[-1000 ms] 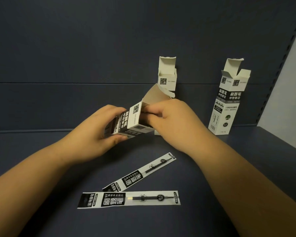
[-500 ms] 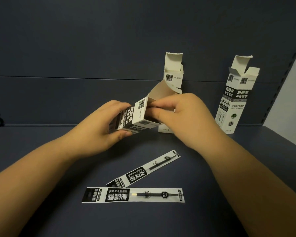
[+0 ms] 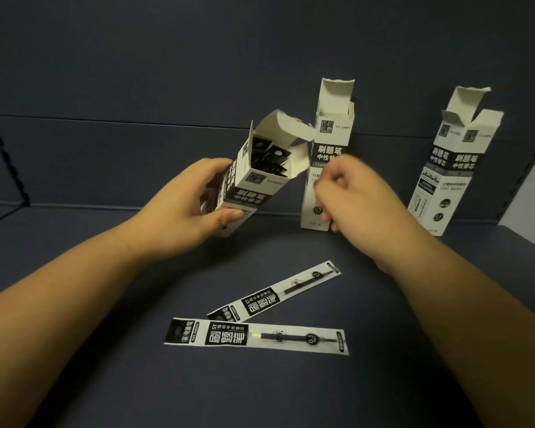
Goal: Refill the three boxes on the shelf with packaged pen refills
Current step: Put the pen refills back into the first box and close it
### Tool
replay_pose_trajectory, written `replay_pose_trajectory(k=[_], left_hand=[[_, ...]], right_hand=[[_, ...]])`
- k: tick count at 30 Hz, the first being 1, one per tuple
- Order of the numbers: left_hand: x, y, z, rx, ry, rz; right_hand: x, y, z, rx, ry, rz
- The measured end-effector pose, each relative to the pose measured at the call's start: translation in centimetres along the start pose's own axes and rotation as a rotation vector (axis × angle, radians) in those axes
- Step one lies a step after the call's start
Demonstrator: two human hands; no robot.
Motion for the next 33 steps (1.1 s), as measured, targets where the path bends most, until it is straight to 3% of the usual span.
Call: replay_pose_trajectory(k=[4,8,11,17,26,33], left_hand=[[0.1,-0.2,0.2,0.018,-0.001,0.005],[0.0,-0.2,0.1,0.01,-0.007,0.002],[0.1,-0.1,0.1,0.009,-0.004,-0.004],[0.0,-0.1,0.1,0.015,0.003,0.0],[0.0,-0.2,0.1,0.023,-0.006,-0.001],[0.0,-0.3,0.1,-0.005,-0.004,0.004]], right_hand=[[1.7,-3.8,-0.3,0.348,0.096,0.437],[3.8,-5.6,0.4,0.496,0.198,0.724],[4.7,-6.0,0.4,0.581,0.252,0.852],[4.9,-6.6,0.5,0.583,0.3,0.868],[4.1,-5.5,-0.2,0.428,0.195,0.841],[3.9,-5.4,-0.4,0.561,0.183,0.822]])
Point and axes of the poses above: each hand's wrist, its own x-axis away from the middle knuckle, its own y-axis out of the back of the hand, z = x × y, the point moved 7 cm from there along -x, towards the middle knuckle, and after that the axes turned 4 degrees about -z, right-handed, at the moved point
